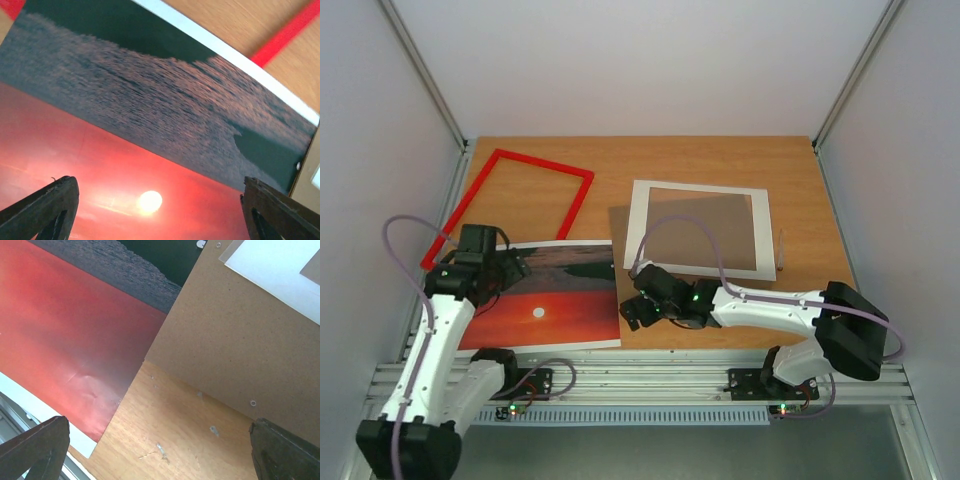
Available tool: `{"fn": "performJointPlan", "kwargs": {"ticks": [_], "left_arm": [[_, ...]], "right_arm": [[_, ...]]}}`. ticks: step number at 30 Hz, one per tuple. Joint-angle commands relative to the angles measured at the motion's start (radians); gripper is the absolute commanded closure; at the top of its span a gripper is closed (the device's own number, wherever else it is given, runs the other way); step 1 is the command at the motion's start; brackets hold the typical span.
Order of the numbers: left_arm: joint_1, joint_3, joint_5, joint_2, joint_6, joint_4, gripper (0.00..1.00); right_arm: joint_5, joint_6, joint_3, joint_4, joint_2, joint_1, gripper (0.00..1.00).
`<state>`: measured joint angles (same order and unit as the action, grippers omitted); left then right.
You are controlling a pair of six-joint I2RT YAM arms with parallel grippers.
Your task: Take the photo out of the frame
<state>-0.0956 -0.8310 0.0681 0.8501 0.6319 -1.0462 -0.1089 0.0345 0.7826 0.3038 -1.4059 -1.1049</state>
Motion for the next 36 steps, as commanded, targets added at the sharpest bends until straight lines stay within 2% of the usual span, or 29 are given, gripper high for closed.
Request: {"fn": "performJointPlan", "kwargs": {"ticks": [1,5,9,15,22,27,32,36], "left_arm": [[0.191,0.034,-0.147,0.009,0.001,0.081,0.09],[0.383,0.043,-0.274,0.066,-0.011,0.112,0.05],[0.575,0.012,-0.385,0.156,-0.071,0.115,0.02],[0.749,-0.067,-0.416,0.295,-0.164,0.094,0.01],[0.796,-0.086,-0.438,0.393,-0.186,0.159,0.01],[0.799,-0.118,-0.364,0.418,-0.2,0.129,0.0],[0.799,-0.129,-0.348,0.468,-0.205,0.119,0.01],[0.799,-0.135,-0.338,0.506,-0.213,0.116,0.0]], "right_arm": [[0.125,-0.007,0.004,-0.037,-0.019,0.051,0.01],[0.238,-0.018,-0.008,-0.046,-0.012,0.126,0.01],[0.321,-0.103,-0.025,-0.048,0.006,0.196,0.02],[0.384,-0.164,-0.053,-0.082,-0.003,0.21,0.02],[0.443,-0.197,-0.094,-0.145,-0.004,0.215,0.02],[0.47,-0.189,-0.103,-0.163,-0.007,0.222,0.02],[0.531,-0.136,-0.076,-0.159,-0.064,0.245,0.02],[0.588,-0.022,-0.071,-0.202,-0.115,0.248,0.03]]}}
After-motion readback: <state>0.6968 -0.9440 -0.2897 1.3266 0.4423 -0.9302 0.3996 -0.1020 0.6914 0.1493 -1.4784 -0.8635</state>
